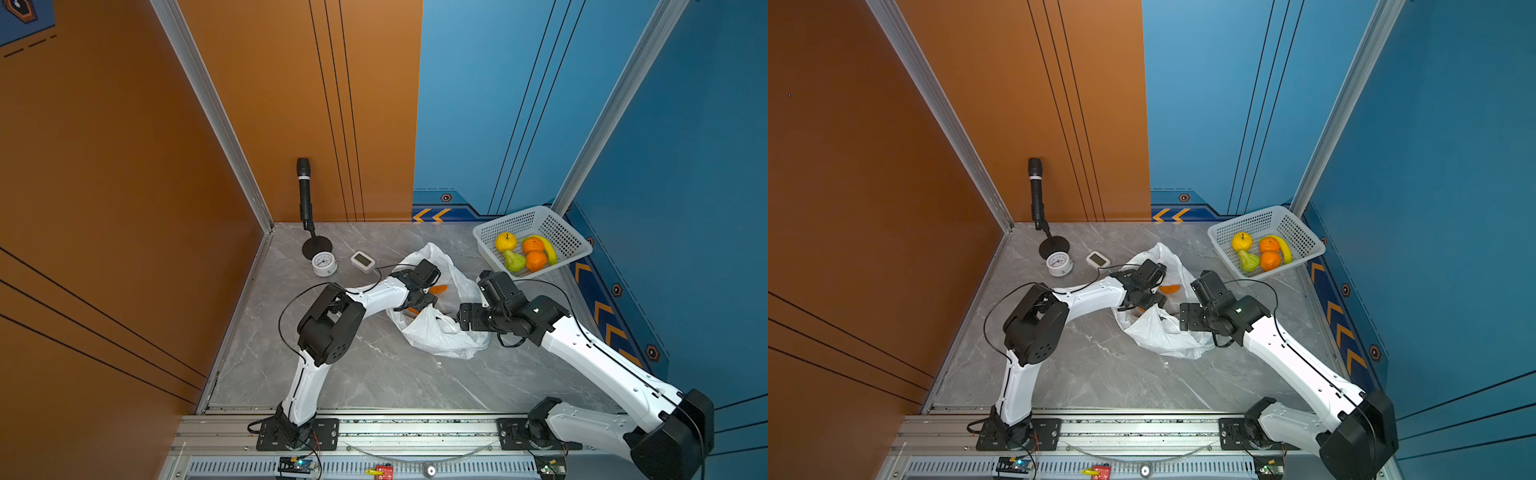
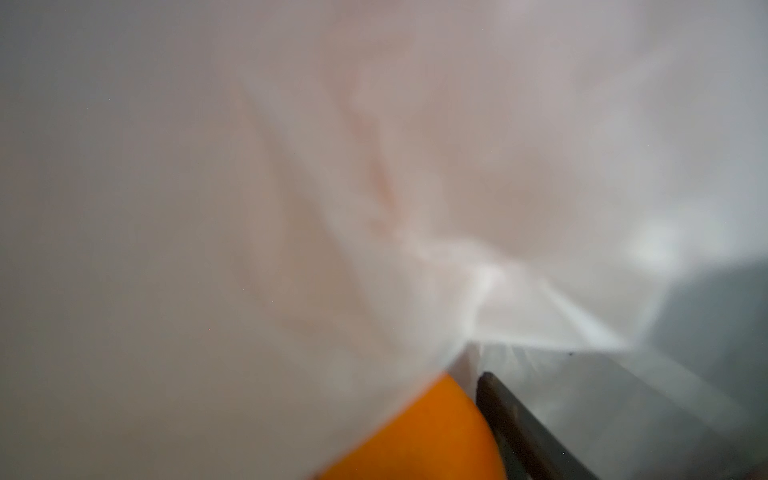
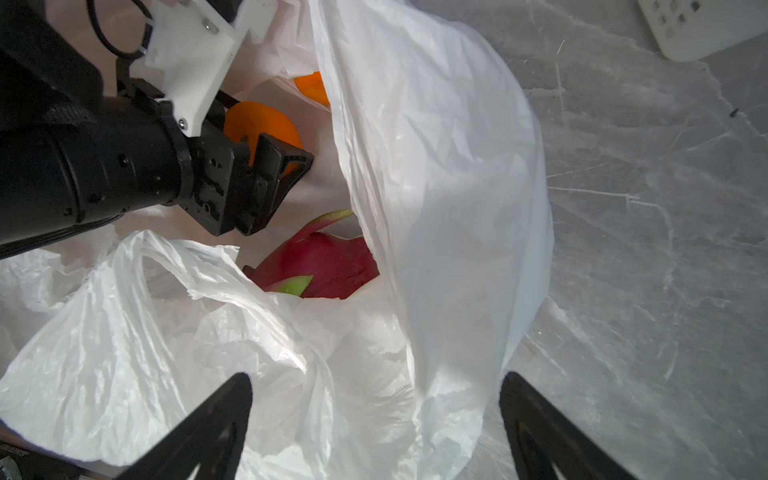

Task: Untie the knot of the plastic bag and take out the fruit
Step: 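Grasp an orange in the bag with the left gripper while the right holds the rim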

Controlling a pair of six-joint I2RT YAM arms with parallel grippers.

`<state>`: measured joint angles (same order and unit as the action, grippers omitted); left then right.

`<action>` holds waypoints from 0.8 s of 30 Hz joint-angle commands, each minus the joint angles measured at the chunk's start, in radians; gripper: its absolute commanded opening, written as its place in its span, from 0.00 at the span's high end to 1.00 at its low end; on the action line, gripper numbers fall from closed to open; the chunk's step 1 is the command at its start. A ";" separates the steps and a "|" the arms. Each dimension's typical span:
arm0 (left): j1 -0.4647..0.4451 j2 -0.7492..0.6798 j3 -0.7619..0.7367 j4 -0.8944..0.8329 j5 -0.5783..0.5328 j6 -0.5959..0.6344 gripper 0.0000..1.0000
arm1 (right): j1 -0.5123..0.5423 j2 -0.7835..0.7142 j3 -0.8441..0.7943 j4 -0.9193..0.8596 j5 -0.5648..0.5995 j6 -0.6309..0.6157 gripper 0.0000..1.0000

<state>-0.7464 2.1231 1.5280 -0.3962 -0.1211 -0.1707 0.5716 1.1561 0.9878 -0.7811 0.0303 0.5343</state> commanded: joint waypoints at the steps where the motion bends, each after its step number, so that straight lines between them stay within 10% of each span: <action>1: 0.001 0.011 0.031 -0.046 -0.010 -0.005 0.33 | -0.017 -0.005 -0.008 -0.009 -0.010 -0.027 0.06; 24: 0.024 -0.273 -0.168 0.292 0.197 -0.033 0.50 | -0.149 0.037 0.192 0.059 -0.154 0.027 0.02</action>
<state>-0.7338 1.8946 1.3849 -0.1970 0.0261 -0.2028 0.4385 1.1877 1.1393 -0.7448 -0.0856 0.5289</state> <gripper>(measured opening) 0.592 0.985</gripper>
